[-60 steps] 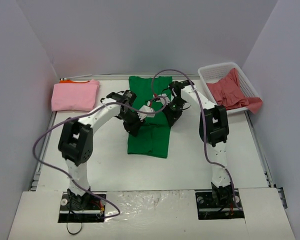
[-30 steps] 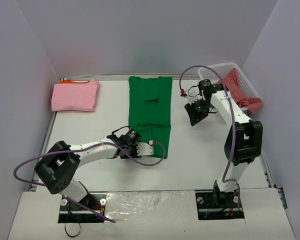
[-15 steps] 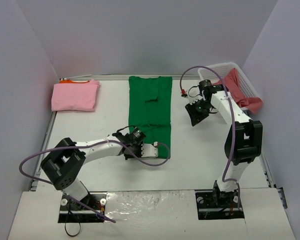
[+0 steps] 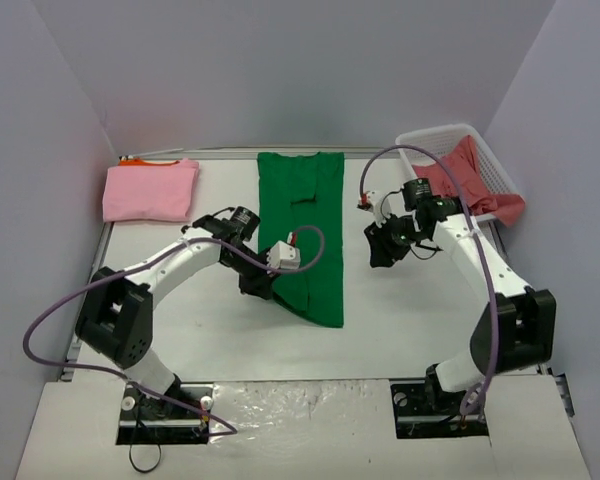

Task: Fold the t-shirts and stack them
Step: Grab the bottom of the folded rectangular tshirt with both arms

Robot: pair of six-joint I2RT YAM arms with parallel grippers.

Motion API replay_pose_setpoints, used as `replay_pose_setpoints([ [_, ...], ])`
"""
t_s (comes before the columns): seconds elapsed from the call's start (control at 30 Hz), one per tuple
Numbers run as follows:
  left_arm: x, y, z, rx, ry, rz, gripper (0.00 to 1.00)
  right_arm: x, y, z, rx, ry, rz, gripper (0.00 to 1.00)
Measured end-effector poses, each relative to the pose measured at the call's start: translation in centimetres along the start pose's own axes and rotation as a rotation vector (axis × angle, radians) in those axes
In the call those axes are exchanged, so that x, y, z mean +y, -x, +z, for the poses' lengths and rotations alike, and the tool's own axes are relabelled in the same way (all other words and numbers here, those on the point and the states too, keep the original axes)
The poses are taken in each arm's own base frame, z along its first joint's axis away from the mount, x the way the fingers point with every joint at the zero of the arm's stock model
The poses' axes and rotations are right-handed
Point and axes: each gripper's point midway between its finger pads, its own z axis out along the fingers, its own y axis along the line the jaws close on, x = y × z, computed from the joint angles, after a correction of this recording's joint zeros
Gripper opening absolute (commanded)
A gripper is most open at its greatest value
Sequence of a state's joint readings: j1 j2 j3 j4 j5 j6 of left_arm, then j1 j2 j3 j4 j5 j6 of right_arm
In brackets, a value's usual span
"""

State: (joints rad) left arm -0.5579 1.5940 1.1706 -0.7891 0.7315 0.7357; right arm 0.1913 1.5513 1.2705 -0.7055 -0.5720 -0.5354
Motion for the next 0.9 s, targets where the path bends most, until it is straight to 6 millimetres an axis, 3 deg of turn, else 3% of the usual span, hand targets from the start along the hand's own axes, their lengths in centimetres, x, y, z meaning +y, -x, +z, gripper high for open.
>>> replay_pose_setpoints([
  [0.07,0.1,0.0,-0.5,-0.03,-0.041,-0.034,0.02,1.6,-0.4,-0.5,-0.049,0.005,-0.091,0.33],
  [0.17,-0.5,-1.2,0.4,-0.018,-0.126,-0.095,0.02,3.3,-2.3,-0.4,-0.07,0.018,-0.223,0.34],
  [0.37,-1.7,-3.2,2.1,0.034,-0.24,-0.173,0.02,5.3,-6.2,2.4,0.017,0.065,-0.429,0.36],
  [0.7,-1.4,-2.7,1.5,-0.029,-0.291,-0.246,0.02,7.9,-5.4,4.1,0.009,0.13,-0.607,0.35],
  [0.9,-0.4,-3.4,1.4,-0.064,-0.354,-0.356,0.02,9.8,-6.8,6.7,0.075,0.219,-0.648,0.35],
])
